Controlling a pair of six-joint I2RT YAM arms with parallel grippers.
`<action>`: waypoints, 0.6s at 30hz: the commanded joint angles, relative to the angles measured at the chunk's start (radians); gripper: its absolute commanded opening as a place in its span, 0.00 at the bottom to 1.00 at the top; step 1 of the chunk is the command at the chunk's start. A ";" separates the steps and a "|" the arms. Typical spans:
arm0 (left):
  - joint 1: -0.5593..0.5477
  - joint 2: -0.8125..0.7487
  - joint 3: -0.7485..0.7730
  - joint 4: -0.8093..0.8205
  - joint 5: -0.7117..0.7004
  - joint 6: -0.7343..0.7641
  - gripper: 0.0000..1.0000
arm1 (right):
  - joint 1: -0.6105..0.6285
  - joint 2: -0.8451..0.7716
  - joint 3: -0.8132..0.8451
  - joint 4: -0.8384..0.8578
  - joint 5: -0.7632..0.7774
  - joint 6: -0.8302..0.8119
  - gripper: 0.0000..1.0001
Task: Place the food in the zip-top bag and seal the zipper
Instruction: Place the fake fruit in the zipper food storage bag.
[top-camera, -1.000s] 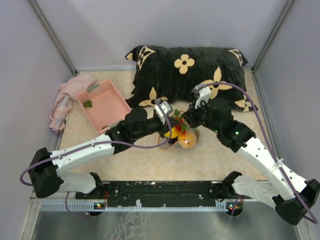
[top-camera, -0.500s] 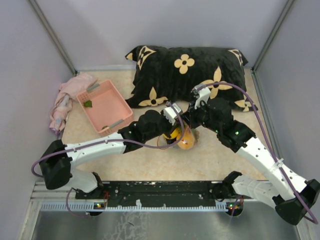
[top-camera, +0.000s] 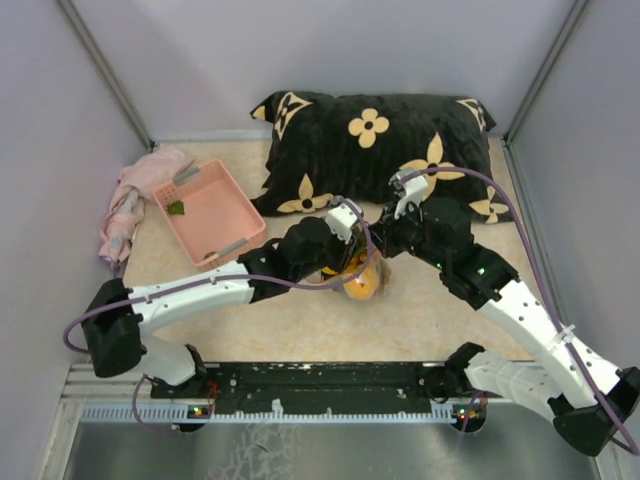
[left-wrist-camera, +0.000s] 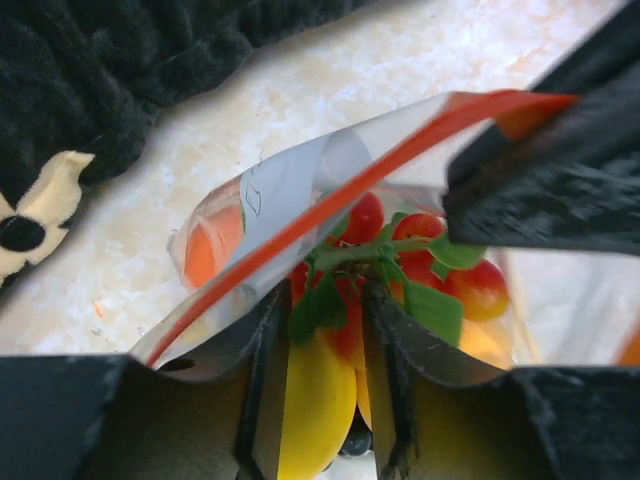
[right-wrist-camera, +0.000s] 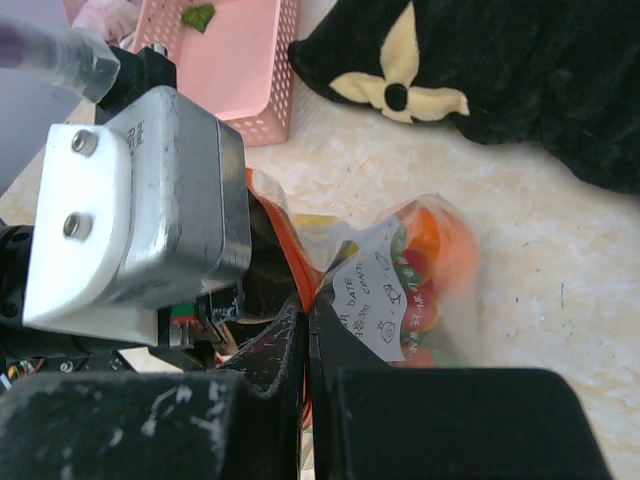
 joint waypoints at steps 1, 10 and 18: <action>0.000 -0.122 -0.002 -0.042 0.059 -0.041 0.44 | -0.005 -0.036 0.044 0.104 0.022 0.003 0.00; 0.000 -0.266 -0.003 -0.171 0.151 -0.081 0.55 | -0.005 -0.016 0.035 0.116 0.025 0.001 0.00; 0.000 -0.343 -0.062 -0.298 0.031 -0.175 0.61 | -0.005 -0.014 0.028 0.115 0.021 -0.002 0.00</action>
